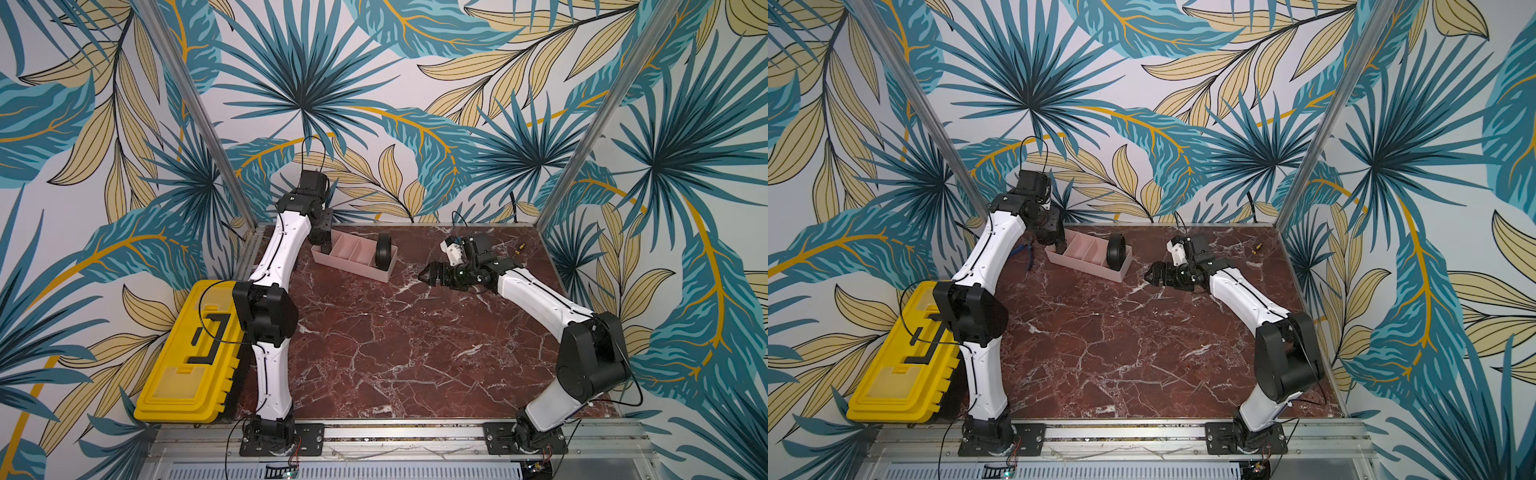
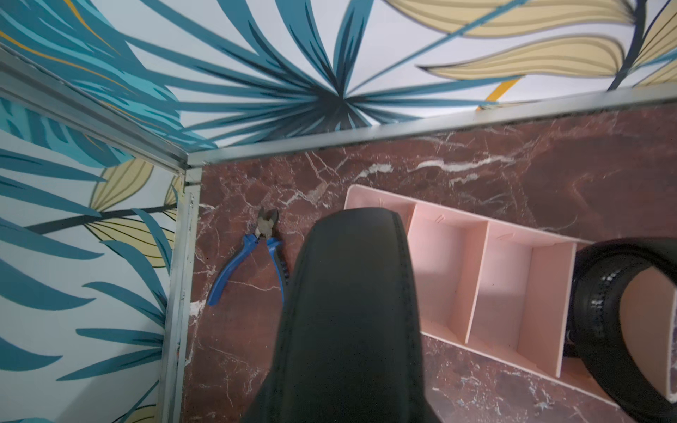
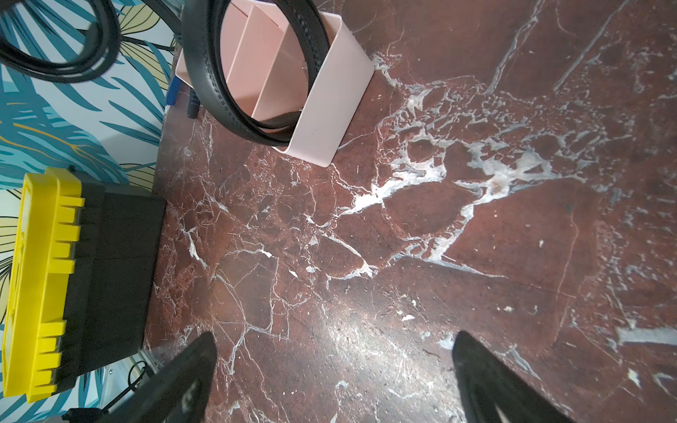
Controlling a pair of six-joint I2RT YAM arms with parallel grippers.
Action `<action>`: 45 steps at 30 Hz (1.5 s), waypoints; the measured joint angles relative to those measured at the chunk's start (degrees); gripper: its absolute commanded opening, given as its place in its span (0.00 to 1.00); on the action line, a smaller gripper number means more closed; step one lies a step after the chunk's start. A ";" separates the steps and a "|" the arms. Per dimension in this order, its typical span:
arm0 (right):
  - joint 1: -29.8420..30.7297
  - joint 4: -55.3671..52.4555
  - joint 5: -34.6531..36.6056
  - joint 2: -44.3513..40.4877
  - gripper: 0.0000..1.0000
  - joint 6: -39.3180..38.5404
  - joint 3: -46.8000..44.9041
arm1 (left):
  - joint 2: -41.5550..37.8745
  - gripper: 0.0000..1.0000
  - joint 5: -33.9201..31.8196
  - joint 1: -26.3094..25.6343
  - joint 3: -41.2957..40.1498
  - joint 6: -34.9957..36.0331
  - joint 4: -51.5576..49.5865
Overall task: Place the belts into the storage roll
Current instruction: Place the belt in the container.
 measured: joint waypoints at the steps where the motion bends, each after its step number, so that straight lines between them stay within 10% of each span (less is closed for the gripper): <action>1: 0.00 0.28 -0.11 0.00 0.99 0.02 -0.22 | 0.00 0.00 0.22 0.11 -0.55 0.37 -0.02; 21: -1.14 1.97 -0.15 1.99 0.99 0.00 -1.40 | 12.52 0.00 2.82 1.66 7.23 3.30 4.17; 45: -1.29 2.64 -0.31 3.52 0.99 -1.05 -5.40 | -3.37 0.00 1.97 1.75 -41.16 -6.99 56.85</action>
